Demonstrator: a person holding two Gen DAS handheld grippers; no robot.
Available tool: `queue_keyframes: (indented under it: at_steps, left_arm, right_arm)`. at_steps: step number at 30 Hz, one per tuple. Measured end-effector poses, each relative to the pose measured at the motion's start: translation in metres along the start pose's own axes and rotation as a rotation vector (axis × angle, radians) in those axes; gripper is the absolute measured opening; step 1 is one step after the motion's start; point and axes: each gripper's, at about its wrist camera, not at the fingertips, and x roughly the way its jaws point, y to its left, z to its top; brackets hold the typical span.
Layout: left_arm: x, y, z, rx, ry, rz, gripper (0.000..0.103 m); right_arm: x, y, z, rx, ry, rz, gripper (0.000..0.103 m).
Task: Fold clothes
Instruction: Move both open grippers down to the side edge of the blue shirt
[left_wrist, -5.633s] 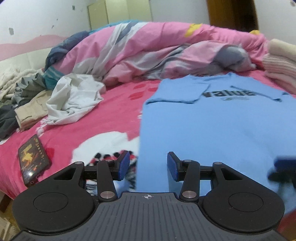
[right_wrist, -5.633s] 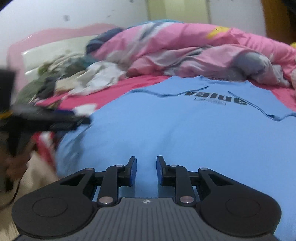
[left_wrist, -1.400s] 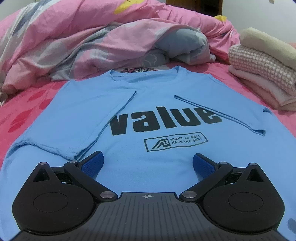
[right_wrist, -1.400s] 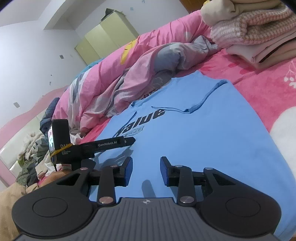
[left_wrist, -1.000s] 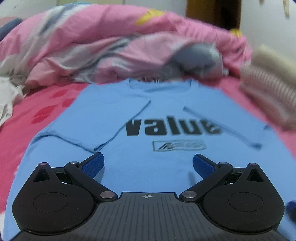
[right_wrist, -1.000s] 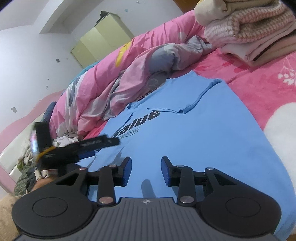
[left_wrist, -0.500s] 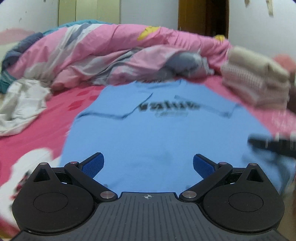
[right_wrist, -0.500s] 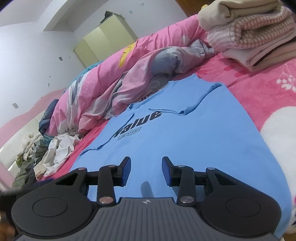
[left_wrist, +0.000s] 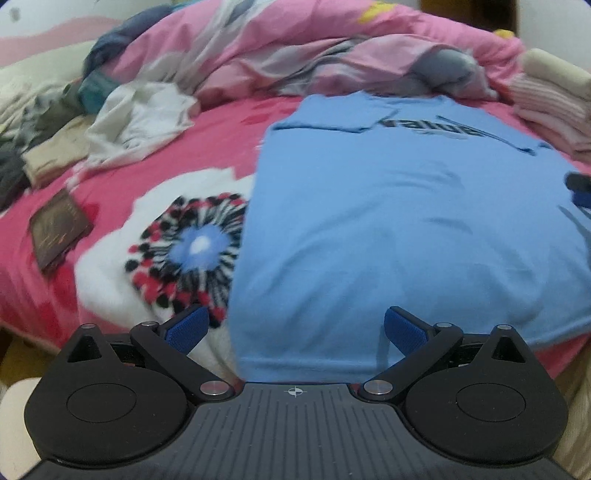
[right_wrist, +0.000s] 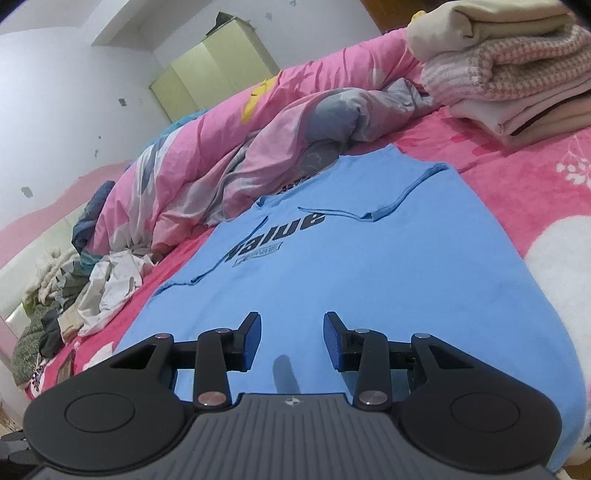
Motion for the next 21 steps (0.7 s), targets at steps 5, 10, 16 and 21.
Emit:
queue_keyframes:
  at_steps: [5, 10, 16, 21]
  left_arm:
    - [0.006, 0.011, 0.0, -0.048, 0.016, -0.017, 0.1]
    - [0.012, 0.015, -0.002, -0.082, 0.035, -0.034, 0.098]
    - [0.013, 0.015, -0.002, -0.098, 0.043, -0.054, 0.091]
    - [0.014, 0.017, -0.002, -0.121, 0.052, -0.083, 0.083]
  right_arm:
    - [0.0, 0.002, -0.003, -0.019, 0.003, -0.013, 0.04]
    - [0.0, 0.004, -0.005, -0.034, 0.007, -0.026, 0.04]
    - [0.0, 0.009, -0.008, -0.063, 0.005, -0.042, 0.04]
    - [-0.014, 0.01, -0.017, -0.025, -0.007, 0.031, 0.04]
